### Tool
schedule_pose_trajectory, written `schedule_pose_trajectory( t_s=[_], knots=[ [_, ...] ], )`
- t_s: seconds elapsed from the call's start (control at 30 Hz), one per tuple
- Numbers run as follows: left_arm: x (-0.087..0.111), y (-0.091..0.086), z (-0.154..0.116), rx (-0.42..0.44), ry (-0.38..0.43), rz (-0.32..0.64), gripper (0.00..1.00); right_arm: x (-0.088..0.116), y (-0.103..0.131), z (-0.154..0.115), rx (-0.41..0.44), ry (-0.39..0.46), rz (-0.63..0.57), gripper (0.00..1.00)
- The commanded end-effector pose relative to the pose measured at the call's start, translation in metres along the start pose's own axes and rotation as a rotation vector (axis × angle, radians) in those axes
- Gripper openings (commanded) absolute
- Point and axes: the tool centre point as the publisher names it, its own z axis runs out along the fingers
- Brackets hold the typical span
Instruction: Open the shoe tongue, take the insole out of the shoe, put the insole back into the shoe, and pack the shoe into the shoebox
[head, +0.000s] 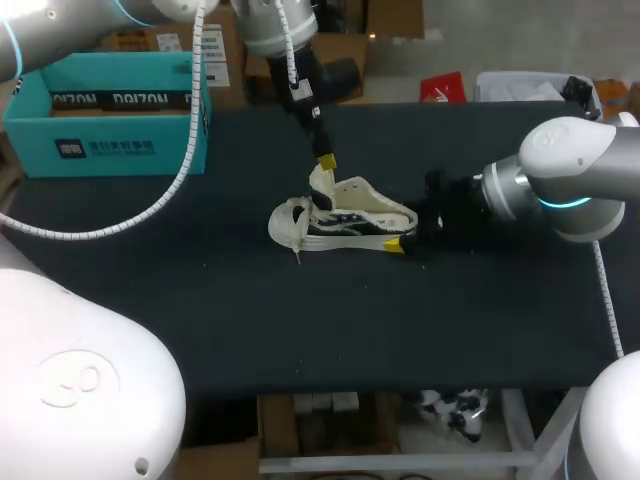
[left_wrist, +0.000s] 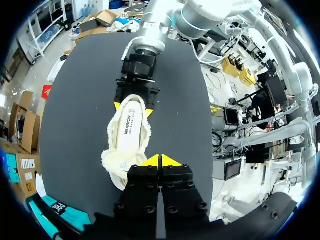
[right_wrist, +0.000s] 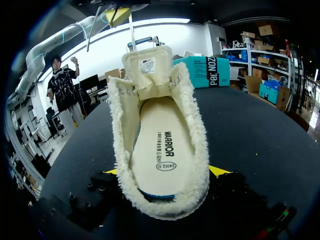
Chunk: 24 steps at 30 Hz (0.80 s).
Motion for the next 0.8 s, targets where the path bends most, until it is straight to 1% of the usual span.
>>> schedule_pose_trajectory(
  t_s=[0.03, 0.1, 0.13, 0.2, 0.23, 0.3, 0.33, 0.43, 0.6, 0.67, 0.8],
  knots=[
    [-0.016, -0.02, 0.028, -0.198, 0.055, 0.296, 0.0, -0.002, -0.011, 0.006, -0.002, 0.003, 0.001, 0.0],
    [-0.023, -0.023, 0.038, -0.234, 0.027, 0.304, 0.0, -0.002, -0.011, 0.006, -0.002, 0.003, 0.001, 0.0],
    [-0.028, -0.024, 0.042, -0.23, 0.04, 0.325, 0.0, -0.002, -0.011, 0.006, -0.002, 0.003, 0.001, 0.0],
    [-0.037, -0.026, 0.05, -0.238, 0.027, 0.327, 0.0, -0.002, -0.011, 0.006, -0.002, 0.003, 0.001, 0.0],
    [-0.041, -0.027, 0.053, -0.23, 0.043, 0.342, 0.0, -0.002, -0.011, 0.006, -0.002, 0.003, 0.001, 0.0],
    [-0.048, -0.027, 0.059, -0.23, 0.036, 0.342, 0.0, -0.002, -0.011, 0.006, -0.002, 0.003, 0.001, 0.0],
    [-0.049, -0.025, 0.062, -0.214, 0.054, 0.351, 0.0, -0.002, -0.011, 0.006, -0.002, 0.003, 0.001, 0.0],
    [-0.053, -0.02, 0.072, -0.196, 0.056, 0.357, 0.0, -0.002, -0.011, 0.006, -0.002, 0.003, 0.001, 0.0],
    [-0.053, -0.013, 0.088, -0.159, 0.04, 0.335, 0.0, -0.002, -0.011, 0.006, -0.002, 0.003, 0.001, 0.0],
    [-0.052, -0.011, 0.095, -0.156, 0.04, 0.34, 0.0, -0.002, -0.011, 0.006, -0.002, 0.003, 0.001, 0.0],
    [-0.052, -0.007, 0.11, -0.177, 0.032, 0.345, 0.0, -0.002, -0.011, 0.006, -0.002, 0.003, 0.001, 0.0]
  ],
)
